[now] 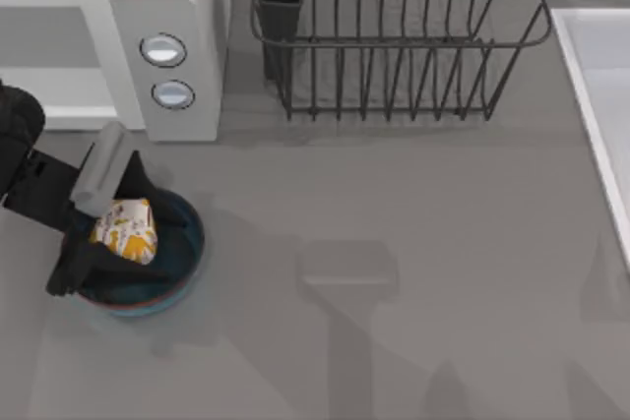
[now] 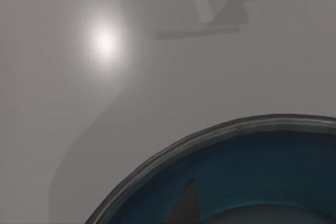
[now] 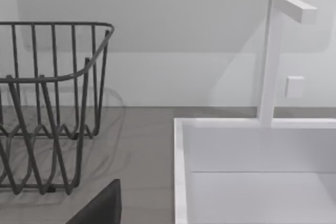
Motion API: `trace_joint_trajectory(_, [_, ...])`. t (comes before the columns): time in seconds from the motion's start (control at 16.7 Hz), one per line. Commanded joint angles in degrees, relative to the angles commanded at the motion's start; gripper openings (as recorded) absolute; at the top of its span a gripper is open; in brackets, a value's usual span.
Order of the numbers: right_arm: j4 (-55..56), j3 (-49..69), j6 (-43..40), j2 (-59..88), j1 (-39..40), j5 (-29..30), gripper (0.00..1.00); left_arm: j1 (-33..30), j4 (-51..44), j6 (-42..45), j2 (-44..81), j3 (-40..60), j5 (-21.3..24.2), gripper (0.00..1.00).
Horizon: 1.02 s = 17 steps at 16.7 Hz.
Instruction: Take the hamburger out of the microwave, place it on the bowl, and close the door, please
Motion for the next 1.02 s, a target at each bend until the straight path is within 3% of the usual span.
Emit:
trace_joint_trajectory(0.06, [0.0,0.0,0.0,0.0,0.0,0.0,1.00,0.0,0.0,0.0,0.0,0.0,0.0,0.00])
trace_joint_trajectory(0.84, [0.0,0.0,0.0,0.0,0.0,0.0,1.00,0.0,0.0,0.0,0.0,0.0,0.0,0.98])
trace_joint_trajectory(1.02, [0.0,0.0,0.0,0.0,0.0,0.0,1.00,0.0,0.0,0.0,0.0,0.0,0.0,1.00])
